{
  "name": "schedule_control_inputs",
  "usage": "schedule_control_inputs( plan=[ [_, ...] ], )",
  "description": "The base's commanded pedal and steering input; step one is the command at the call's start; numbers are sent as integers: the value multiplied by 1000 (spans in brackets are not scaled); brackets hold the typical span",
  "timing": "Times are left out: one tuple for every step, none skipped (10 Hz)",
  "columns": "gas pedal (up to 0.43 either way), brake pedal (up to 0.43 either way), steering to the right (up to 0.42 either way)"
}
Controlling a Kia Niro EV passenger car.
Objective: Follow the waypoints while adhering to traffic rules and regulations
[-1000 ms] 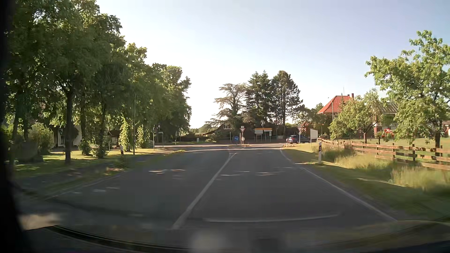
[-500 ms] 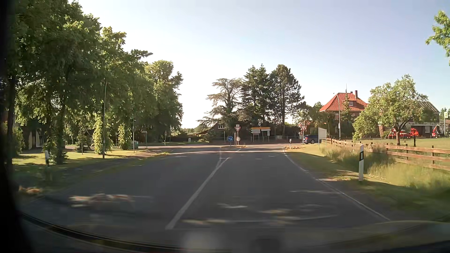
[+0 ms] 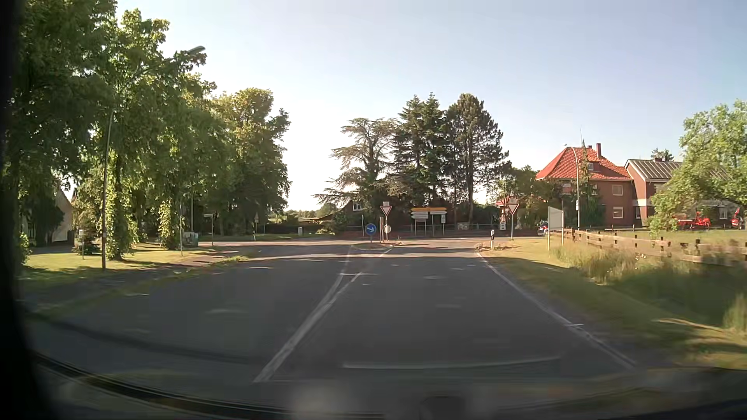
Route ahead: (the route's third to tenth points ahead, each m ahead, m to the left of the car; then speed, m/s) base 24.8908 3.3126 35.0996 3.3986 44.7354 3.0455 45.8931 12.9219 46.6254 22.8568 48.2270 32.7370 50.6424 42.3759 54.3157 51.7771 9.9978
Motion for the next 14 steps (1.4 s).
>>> schedule_control_inputs(
  plan=[
    [0, 6, 18],
    [0, 6, 18],
    [0, 6, 18],
    [0, 6, 18],
    [0, 6, 18],
    [0, 6, 18],
    [0, 6, 18],
    [0, 6, 18],
    [0, 6, 18],
    [0, 6, 18],
    [0, 6, 18],
    [0, 6, 18],
    [0, 6, 18],
    [0, 6, 18]
  ],
)
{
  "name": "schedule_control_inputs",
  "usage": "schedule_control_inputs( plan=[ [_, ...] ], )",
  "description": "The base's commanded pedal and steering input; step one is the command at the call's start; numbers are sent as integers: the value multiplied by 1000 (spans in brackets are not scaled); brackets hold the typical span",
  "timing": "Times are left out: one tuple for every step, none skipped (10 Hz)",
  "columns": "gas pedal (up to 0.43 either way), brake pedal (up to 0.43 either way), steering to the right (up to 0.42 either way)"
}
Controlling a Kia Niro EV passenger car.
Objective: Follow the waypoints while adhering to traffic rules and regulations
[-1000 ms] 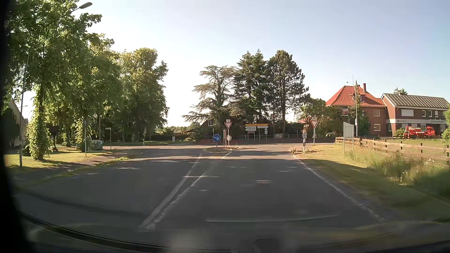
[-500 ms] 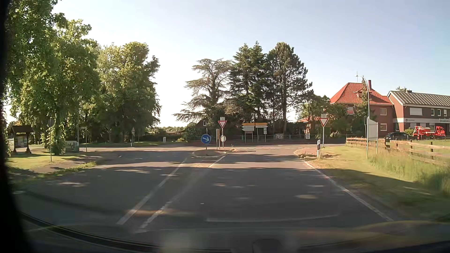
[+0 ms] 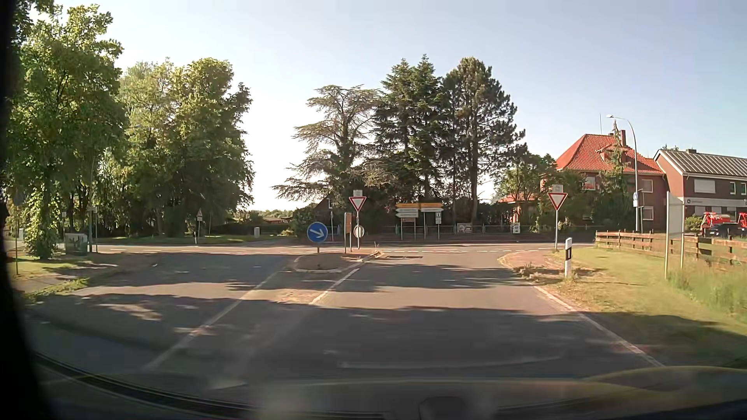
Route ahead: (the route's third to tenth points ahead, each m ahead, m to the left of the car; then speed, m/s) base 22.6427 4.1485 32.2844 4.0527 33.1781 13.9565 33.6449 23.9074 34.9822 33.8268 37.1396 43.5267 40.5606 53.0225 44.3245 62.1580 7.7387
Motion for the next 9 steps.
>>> schedule_control_inputs(
  plan=[
    [0, 6, 18],
    [0, 6, 18],
    [0, 6, 19],
    [0, 6, 20],
    [0, 6, 20],
    [0, 6, 21],
    [0, 6, 22],
    [0, 6, 22],
    [0, 6, 22]
  ],
)
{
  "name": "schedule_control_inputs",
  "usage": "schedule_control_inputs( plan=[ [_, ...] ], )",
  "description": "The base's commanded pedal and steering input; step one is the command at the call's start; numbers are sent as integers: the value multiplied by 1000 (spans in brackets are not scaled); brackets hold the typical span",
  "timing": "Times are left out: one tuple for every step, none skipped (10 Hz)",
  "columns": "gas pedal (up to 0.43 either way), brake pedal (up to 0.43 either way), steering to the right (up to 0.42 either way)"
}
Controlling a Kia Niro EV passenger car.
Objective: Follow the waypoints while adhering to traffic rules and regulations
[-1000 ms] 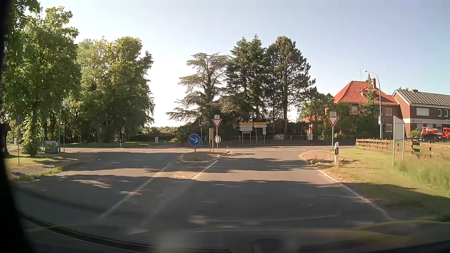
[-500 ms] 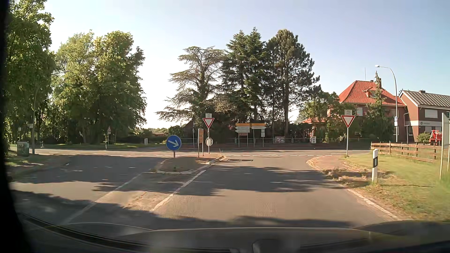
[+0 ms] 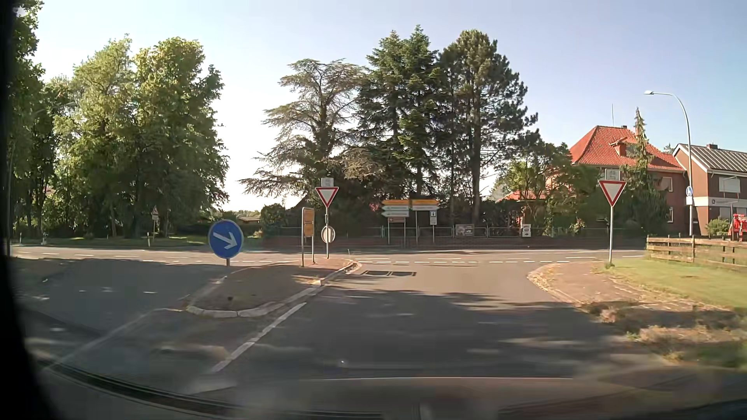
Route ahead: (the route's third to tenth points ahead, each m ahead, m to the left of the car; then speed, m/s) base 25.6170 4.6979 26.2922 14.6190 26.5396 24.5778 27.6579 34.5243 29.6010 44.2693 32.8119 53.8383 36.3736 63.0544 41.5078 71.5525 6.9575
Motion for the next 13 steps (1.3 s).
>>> schedule_control_inputs(
  plan=[
    [0, 6, 22],
    [0, 6, 22],
    [0, 6, 22],
    [0, 6, 22],
    [0, 6, 22],
    [0, 6, 22],
    [0, 6, 22],
    [0, 6, 22],
    [0, 6, 22],
    [0, 6, 21],
    [0, 6, 21],
    [0, 6, 21],
    [0, 6, 21]
  ],
)
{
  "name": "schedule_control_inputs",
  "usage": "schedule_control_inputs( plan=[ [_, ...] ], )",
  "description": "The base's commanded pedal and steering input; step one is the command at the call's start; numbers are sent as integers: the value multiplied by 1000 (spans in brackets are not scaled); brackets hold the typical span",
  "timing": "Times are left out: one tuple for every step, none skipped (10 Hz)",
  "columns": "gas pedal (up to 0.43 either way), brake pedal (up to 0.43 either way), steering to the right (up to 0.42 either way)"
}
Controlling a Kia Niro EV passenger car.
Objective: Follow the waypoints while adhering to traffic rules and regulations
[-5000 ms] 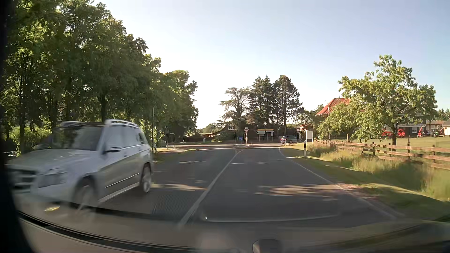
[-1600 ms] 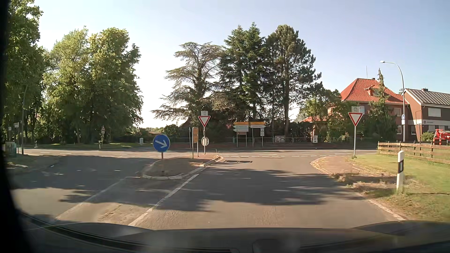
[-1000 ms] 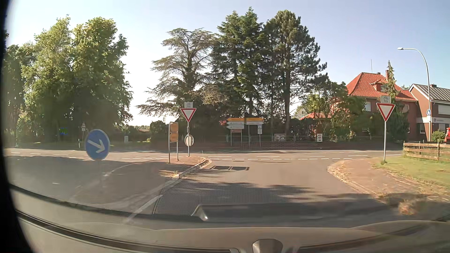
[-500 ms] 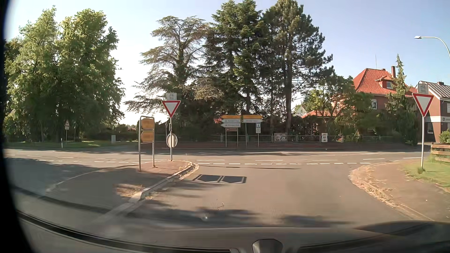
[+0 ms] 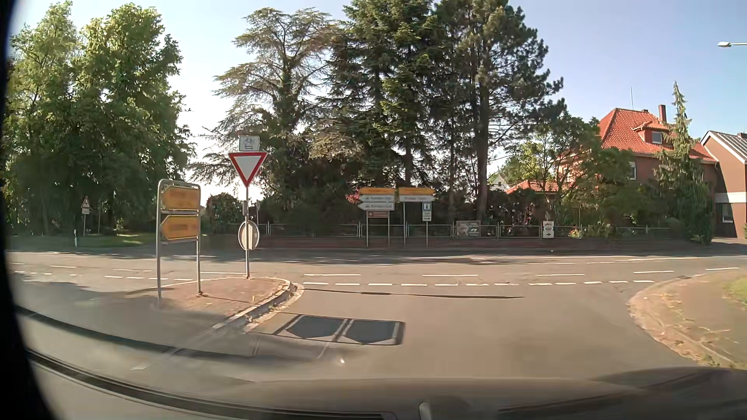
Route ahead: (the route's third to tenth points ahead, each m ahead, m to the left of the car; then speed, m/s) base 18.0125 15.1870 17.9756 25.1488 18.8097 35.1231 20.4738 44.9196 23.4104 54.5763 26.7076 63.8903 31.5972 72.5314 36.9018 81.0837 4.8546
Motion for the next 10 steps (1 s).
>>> schedule_control_inputs(
  plan=[
    [0, 6, 20],
    [0, 6, 20],
    [0, 6, 18],
    [0, 6, 17],
    [0, 6, 16],
    [0, 6, 16],
    [0, 6, 16],
    [0, 6, 16],
    [0, 6, 15],
    [0, 6, 13]
  ],
)
